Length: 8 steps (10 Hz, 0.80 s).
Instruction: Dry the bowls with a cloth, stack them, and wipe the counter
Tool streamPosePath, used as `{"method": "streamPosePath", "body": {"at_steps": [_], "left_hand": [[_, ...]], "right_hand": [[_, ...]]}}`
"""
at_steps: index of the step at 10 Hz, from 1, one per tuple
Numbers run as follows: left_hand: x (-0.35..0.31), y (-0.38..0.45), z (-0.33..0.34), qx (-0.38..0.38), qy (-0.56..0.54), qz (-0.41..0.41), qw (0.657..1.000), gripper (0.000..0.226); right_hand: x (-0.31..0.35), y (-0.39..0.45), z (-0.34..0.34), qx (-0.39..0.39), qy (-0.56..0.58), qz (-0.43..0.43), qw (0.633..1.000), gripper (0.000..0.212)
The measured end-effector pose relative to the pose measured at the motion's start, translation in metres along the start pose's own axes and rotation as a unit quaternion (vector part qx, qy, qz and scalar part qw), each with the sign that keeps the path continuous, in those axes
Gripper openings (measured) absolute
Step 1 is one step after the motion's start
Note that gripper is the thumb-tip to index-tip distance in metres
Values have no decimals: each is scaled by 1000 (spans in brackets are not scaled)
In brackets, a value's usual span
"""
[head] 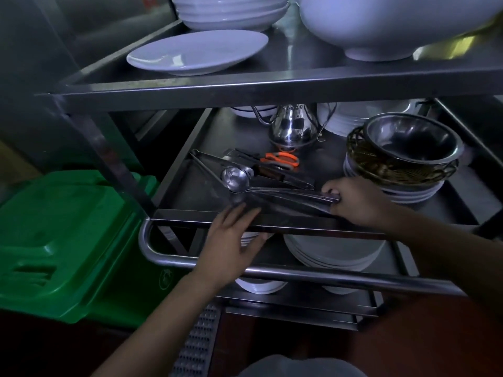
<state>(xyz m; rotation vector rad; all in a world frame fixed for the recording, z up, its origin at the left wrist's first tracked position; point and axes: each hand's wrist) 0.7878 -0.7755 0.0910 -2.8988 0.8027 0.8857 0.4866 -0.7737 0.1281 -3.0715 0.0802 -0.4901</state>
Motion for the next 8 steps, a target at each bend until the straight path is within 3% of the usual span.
{"method": "streamPosePath", "body": {"at_steps": [1,4,6,8], "left_hand": [[12,-18,8,36,124,-25,991,76],[11,-25,13,62,198,-44,977,76],[5,-27,0,97,144,-58,983,79],[-11,-59,-25,111,111,-67,985,67]], "right_hand": [[-1,2,8,13,1,9,1000,27],[22,-28,27,45,16,4,999,54],[27,-61,21,61,13,24,998,69],[52,-134,9,-26,32,20,999,66]]}}
Point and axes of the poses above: each hand's wrist, its own y-axis towards the middle knuckle, its own z-axis out of the palm, x = y × z, and after that the axes turned 1 degree about -y, right-handed
